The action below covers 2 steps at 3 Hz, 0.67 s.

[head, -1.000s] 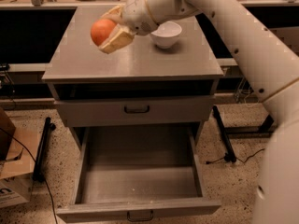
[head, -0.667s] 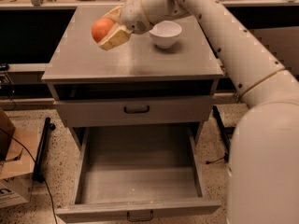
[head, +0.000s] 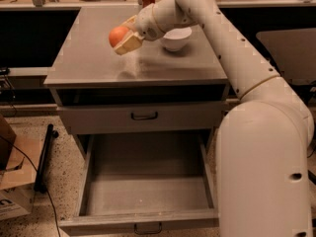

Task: Pick orange from middle drawer and place on counter

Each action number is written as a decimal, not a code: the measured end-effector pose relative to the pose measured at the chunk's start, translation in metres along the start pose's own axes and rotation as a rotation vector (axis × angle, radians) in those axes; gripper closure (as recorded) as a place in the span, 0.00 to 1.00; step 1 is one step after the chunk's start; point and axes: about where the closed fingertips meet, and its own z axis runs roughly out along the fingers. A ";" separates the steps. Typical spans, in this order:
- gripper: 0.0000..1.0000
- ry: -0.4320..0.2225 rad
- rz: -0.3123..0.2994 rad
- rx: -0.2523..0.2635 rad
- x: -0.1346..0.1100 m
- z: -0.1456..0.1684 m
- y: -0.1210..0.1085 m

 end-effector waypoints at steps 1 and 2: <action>0.52 0.016 0.061 0.020 0.024 0.005 -0.011; 0.21 0.039 0.107 0.018 0.041 0.012 -0.013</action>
Offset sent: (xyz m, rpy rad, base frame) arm 0.0316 -0.0267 -0.0497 -0.0230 0.1219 -0.1238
